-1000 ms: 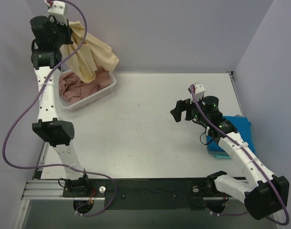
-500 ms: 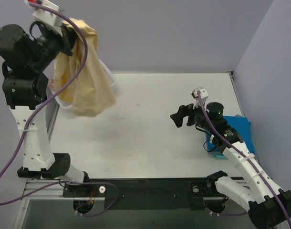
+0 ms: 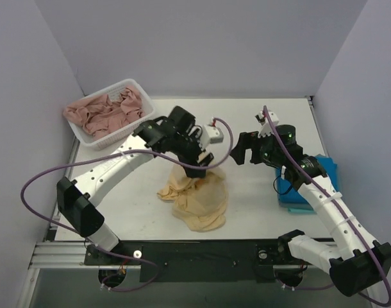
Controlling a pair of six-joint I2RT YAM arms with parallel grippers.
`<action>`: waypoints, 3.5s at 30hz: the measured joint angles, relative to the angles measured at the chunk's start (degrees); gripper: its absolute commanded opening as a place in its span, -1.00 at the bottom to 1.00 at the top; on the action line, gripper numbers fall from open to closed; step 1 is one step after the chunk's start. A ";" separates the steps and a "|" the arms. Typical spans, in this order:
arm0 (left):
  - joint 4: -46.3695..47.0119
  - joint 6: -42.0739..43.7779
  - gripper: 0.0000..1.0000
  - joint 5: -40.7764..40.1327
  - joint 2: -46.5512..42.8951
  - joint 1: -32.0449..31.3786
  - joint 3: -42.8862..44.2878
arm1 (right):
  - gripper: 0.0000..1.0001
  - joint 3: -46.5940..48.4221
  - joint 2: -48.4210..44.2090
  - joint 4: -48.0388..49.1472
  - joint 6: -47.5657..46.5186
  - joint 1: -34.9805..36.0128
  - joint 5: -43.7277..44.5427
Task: Fold and stack the t-shirts
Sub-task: Move the tshirt to the center of the board, then flatten out the tshirt
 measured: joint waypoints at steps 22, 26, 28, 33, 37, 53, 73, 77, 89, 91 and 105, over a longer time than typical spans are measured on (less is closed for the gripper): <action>10.38 -7.45 0.80 -0.22 -14.51 38.75 -27.45 | 0.36 18.25 30.73 -11.82 -15.47 24.96 7.21; 10.82 -7.98 0.80 -1.44 -17.57 41.59 -32.33 | 0.40 23.67 40.87 -13.05 -21.75 29.73 9.46; 10.93 -8.04 0.80 -1.49 -18.62 42.07 -33.27 | 0.31 26.43 45.62 -13.81 -23.65 31.54 10.08; 11.45 -8.02 0.80 -1.46 -20.13 42.25 -33.79 | -0.84 34.36 55.69 -15.74 -25.92 33.44 14.36; 11.69 -8.02 0.79 -1.44 -20.20 42.25 -33.79 | -1.00 38.99 59.12 -18.12 -26.40 32.87 18.34; 12.48 -7.87 0.79 -1.46 -20.06 42.27 -33.73 | 0.71 49.79 50.31 -19.39 -24.13 15.61 29.64; 14.14 -7.87 0.79 -0.72 -22.53 42.69 -34.99 | 0.14 -0.68 26.64 -24.15 -36.30 46.36 2.69; 14.12 -7.87 0.79 -0.11 -23.98 42.77 -36.15 | 0.22 -1.01 30.36 -22.84 -37.73 46.10 5.11; 13.86 -7.43 0.79 0.68 -27.67 42.93 -37.31 | -0.36 -1.66 35.98 -18.03 -39.52 46.69 10.97; 13.86 -7.41 0.79 0.74 -27.74 43.01 -37.33 | -0.68 -1.36 36.68 -17.62 -39.54 47.15 13.25; 13.66 -7.41 0.79 -5.20 -27.02 45.59 -33.42 | -1.00 49.88 44.98 -24.48 -28.35 42.38 2.03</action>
